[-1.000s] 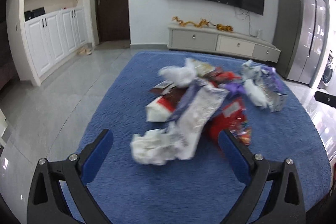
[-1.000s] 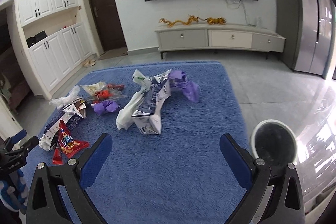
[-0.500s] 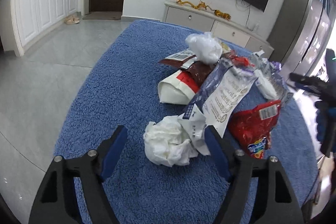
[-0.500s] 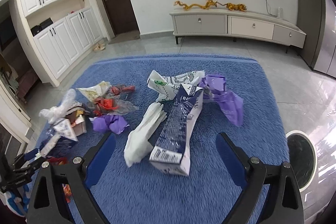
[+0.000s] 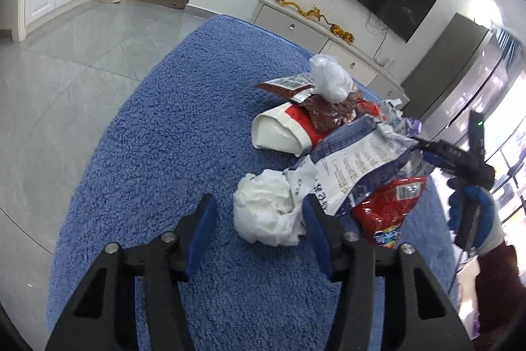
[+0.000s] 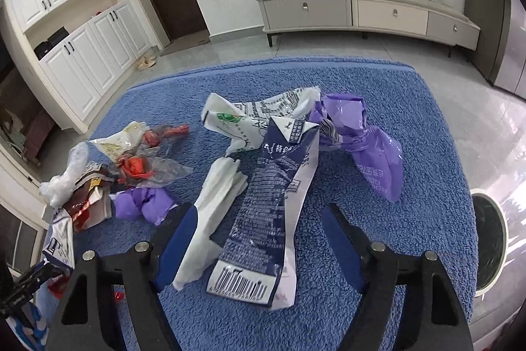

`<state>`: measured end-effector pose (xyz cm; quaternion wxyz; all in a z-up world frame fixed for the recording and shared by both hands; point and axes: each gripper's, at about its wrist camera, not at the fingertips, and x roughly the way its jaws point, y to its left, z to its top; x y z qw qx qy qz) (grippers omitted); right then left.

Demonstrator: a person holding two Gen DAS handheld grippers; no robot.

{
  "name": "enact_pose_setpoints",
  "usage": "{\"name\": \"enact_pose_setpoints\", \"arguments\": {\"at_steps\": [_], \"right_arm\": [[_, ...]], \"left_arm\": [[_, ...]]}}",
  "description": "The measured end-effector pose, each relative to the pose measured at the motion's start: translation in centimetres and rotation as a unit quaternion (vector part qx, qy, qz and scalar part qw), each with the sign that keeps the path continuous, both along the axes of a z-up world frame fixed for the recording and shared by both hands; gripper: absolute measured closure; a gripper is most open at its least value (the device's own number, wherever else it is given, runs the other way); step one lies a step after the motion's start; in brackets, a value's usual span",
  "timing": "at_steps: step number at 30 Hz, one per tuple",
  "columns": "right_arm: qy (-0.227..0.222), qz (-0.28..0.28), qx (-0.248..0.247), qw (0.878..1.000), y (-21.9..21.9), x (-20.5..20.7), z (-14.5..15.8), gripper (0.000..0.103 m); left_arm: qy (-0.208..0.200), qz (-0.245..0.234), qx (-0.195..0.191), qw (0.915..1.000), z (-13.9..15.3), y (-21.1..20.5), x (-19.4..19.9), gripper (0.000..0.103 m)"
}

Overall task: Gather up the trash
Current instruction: 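Grasp the white tissue with the left tool while the right tool grasps the blue milk carton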

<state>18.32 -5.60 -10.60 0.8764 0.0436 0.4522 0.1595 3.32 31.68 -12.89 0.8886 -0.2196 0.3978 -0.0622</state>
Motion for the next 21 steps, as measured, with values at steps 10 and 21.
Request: {"name": "enact_pose_setpoints", "arguments": {"at_steps": [10,21], "right_arm": [[0.037,0.010,0.002,0.999,0.4,0.7,-1.8,0.056],[0.051,0.042,0.090,0.994,-3.1,-4.6,-0.7,0.069]], "left_arm": [[0.013,-0.003,0.028,0.9995,0.4,-1.7,-0.4,0.085],[-0.014,0.032,0.071,0.9968,4.4,-2.6,-3.1,0.086]]}}
